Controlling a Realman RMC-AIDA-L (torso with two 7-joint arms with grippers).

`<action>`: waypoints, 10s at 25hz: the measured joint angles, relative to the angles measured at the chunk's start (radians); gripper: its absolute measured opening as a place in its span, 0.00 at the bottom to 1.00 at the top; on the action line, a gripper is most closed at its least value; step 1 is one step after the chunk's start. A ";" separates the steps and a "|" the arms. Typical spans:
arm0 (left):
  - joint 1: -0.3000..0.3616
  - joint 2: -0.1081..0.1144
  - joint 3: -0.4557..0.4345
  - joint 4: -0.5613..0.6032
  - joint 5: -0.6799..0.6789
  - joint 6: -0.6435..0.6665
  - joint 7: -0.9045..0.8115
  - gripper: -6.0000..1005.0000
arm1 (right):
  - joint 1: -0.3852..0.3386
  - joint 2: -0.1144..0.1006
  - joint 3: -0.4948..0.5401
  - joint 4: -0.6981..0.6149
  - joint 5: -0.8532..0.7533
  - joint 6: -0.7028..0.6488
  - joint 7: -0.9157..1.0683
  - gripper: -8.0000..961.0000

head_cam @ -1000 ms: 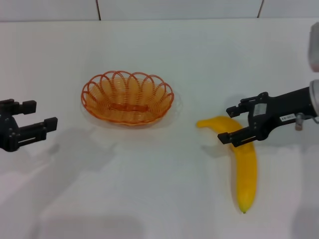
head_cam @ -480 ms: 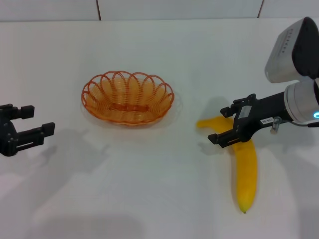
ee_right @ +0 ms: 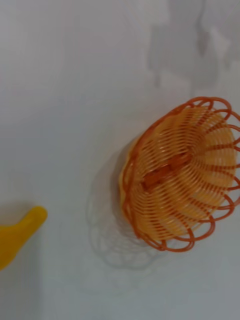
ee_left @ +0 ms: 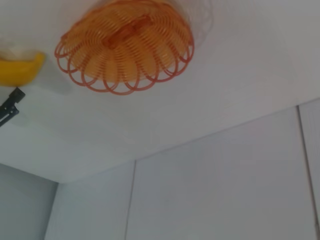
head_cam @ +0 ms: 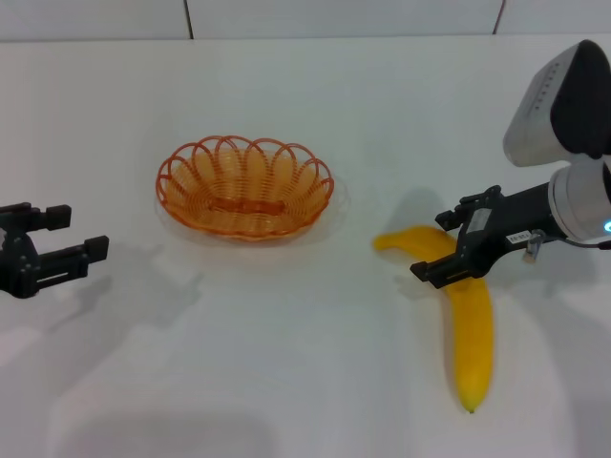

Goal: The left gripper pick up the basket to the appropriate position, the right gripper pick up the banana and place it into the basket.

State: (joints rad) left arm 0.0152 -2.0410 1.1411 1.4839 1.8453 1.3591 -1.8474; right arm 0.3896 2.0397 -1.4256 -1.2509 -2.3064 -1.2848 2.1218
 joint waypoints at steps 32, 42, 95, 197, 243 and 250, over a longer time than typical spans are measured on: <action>-0.039 0.001 -0.003 -0.028 -0.009 0.005 0.002 0.65 | 0.053 -0.003 -0.032 0.051 -0.064 0.013 0.051 0.82; -0.040 0.001 0.000 -0.028 -0.009 0.005 0.002 0.65 | 0.060 -0.003 -0.027 0.049 -0.067 0.012 0.070 0.56; -0.078 0.002 0.005 -0.056 -0.002 0.005 0.002 0.64 | 0.092 -0.004 -0.053 0.068 -0.093 -0.022 0.058 0.91; -0.163 0.001 0.071 -0.136 -0.029 0.005 0.068 0.65 | 0.597 0.012 -0.488 0.335 0.117 0.524 0.032 0.52; -0.160 0.003 0.059 -0.182 -0.048 0.006 0.091 0.64 | 0.229 -0.007 -0.026 -0.110 0.279 0.093 -0.218 0.90; -0.162 0.002 0.057 -0.185 -0.103 0.005 0.138 0.65 | 0.126 -0.007 0.089 -0.094 0.398 -0.026 -0.344 0.90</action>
State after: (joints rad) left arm -0.1472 -2.0389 1.1983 1.2986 1.7424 1.3639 -1.7093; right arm 0.5153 2.0324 -1.3365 -1.3449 -1.9080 -1.3103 1.7774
